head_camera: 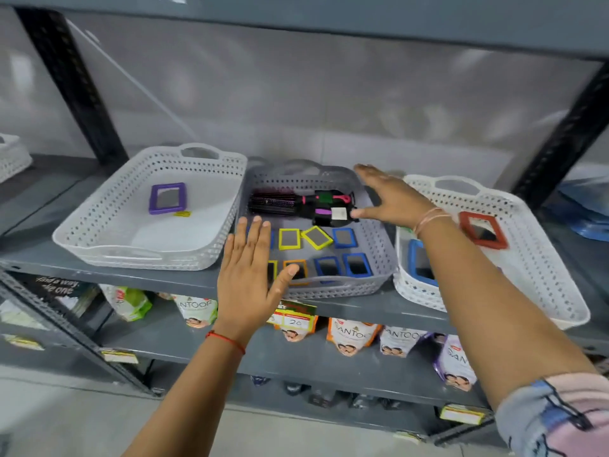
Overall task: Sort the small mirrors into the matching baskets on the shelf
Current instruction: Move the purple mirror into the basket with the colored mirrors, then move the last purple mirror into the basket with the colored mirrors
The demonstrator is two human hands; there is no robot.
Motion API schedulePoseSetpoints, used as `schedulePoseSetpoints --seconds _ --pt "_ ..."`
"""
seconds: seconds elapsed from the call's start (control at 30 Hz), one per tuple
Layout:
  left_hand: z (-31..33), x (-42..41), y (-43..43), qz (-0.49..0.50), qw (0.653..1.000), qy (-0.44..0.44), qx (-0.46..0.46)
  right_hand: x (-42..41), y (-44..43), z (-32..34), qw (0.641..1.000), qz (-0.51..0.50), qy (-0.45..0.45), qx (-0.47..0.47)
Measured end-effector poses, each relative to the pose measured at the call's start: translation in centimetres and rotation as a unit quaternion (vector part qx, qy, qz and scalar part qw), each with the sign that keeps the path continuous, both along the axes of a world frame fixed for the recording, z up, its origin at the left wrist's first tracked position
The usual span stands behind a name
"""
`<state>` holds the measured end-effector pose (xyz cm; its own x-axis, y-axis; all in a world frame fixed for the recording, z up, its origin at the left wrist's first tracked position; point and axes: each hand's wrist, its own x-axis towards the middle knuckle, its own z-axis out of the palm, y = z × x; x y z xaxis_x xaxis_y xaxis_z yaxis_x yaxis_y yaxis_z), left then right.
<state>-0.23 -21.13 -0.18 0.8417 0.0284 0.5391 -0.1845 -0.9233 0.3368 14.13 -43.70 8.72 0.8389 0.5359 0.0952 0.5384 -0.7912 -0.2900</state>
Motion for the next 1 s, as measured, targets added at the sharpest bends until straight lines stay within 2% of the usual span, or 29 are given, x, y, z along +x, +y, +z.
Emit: schedulePoseSetpoints --seconds 0.13,0.43,0.57,0.7,0.87,1.0 --pt "0.2 -0.1 2.9 0.032 0.999 -0.005 0.006 0.8 6.8 -0.6 0.997 0.073 -0.017 -0.006" --pt "-0.9 -0.4 11.7 0.137 0.991 0.008 -0.010 3.2 20.8 -1.3 0.981 0.195 0.018 -0.006" --pt "-1.4 0.1 14.6 0.160 0.987 0.008 -0.015 4.8 26.2 -2.0 0.971 0.227 0.039 -0.062" --pt "-1.5 0.9 15.8 0.159 0.987 0.008 0.011 6.4 30.9 -4.1 0.951 0.259 0.046 -0.160" --pt "-2.0 1.3 16.0 0.165 0.986 0.001 0.018 8.0 34.1 -6.9 0.932 0.262 0.052 -0.246" --pt "-2.1 1.4 16.0 0.167 0.986 -0.017 0.011 8.2 33.6 -7.3 0.930 0.273 0.096 -0.225"
